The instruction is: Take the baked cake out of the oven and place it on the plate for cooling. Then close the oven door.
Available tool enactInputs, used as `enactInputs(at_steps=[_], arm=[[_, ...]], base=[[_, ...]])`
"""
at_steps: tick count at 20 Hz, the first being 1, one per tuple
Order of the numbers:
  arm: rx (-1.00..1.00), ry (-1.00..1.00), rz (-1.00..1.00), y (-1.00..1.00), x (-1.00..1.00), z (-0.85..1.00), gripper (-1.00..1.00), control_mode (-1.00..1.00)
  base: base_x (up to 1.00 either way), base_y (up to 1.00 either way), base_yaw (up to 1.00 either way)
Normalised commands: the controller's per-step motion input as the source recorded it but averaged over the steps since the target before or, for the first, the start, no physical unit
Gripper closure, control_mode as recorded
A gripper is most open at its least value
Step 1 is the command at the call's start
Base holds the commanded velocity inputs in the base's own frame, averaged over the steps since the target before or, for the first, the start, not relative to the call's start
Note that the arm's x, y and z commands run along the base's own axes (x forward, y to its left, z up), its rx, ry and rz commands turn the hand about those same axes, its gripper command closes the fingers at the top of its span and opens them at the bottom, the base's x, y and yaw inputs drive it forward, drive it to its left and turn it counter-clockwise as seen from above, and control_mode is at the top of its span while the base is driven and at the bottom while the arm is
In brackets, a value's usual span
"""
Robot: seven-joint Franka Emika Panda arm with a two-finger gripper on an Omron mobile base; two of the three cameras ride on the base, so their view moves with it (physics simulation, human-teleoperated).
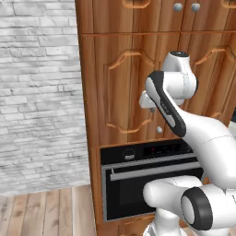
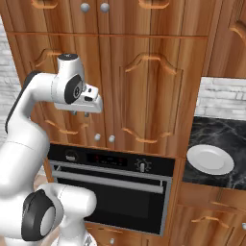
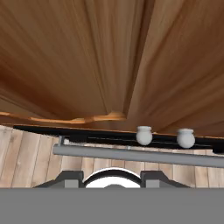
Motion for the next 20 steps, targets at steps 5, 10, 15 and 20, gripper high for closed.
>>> enactInputs(at_steps=[5,10,15,20], arm=[[0.00,0.00,0.00,0.00,0.00,0.00,-1.00,1.00],[0.00,0.00,0.00,0.00,0.00,0.00,-1.00,1.00],[0.00,0.00,0.00,0.00,0.00,0.00,-1.00,1.00],[0.00,0.00,0.00,0.00,0.00,0.00,-1.00,1.00]], base=[[-0.14,0.00,0.00],[-0.96,-0.14,-0.01],[-0.59,-0.36,0.03],[0.02,-0.77,0.33]])
